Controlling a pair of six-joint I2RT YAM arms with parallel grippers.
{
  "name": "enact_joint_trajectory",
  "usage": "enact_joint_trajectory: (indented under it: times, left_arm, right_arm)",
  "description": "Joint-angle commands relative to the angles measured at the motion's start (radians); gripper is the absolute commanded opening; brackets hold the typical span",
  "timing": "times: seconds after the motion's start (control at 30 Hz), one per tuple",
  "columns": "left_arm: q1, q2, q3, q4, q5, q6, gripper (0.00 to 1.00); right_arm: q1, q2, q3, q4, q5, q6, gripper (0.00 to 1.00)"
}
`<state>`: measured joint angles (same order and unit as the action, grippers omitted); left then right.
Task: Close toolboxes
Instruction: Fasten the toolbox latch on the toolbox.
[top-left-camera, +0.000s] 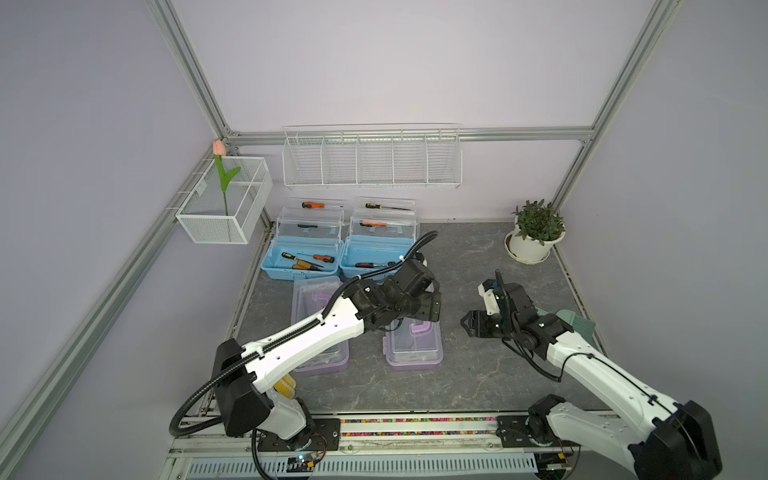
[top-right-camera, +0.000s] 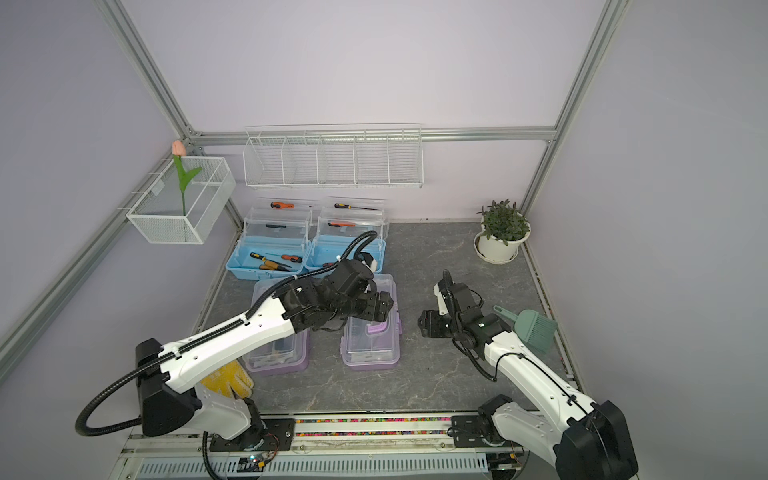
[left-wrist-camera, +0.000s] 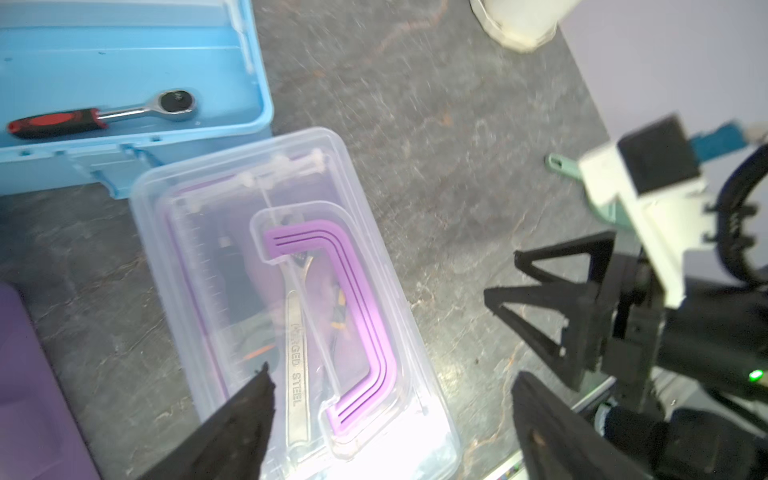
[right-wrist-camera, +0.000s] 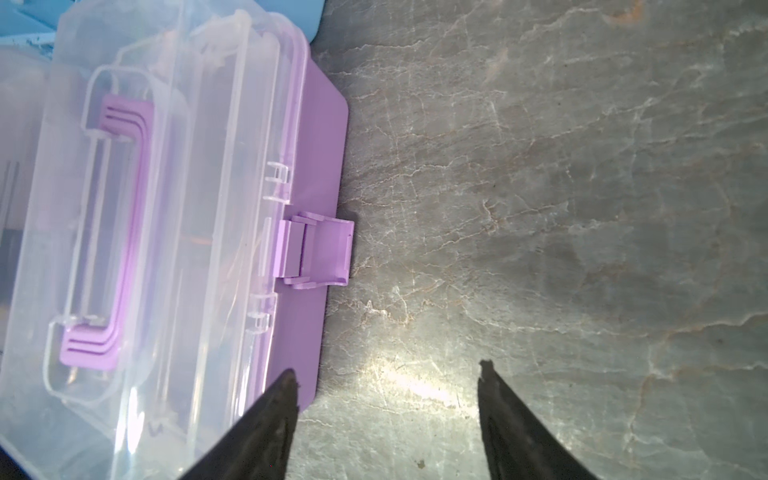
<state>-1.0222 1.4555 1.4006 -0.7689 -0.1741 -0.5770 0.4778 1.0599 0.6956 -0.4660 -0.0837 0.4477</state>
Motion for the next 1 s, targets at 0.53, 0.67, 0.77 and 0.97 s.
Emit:
enact_joint_trajectory:
  times: [0.53, 0.67, 0.77, 0.97]
  left_arm:
    - [0.074, 0.050, -0.175, -0.023, -0.077, -0.085, 0.99]
    - [0.081, 0.082, -0.177, -0.029, -0.069, -0.088, 0.99]
    - [0.082, 0.100, -0.176, -0.036, -0.070, -0.097, 0.99]
    - [0.099, 0.096, -0.228, 0.004, -0.037, -0.119, 0.94]
  right_arm:
    - [-0.069, 0.113, -0.087, 0.343, -0.188, 0.095, 0.84]
    - [-0.081, 0.142, -0.087, 0.352, -0.204, 0.081, 0.83]
    - [-0.082, 0.172, -0.090, 0.375, -0.221, 0.081, 0.83]
    - [-0.090, 0.205, -0.096, 0.404, -0.241, 0.079, 0.83]
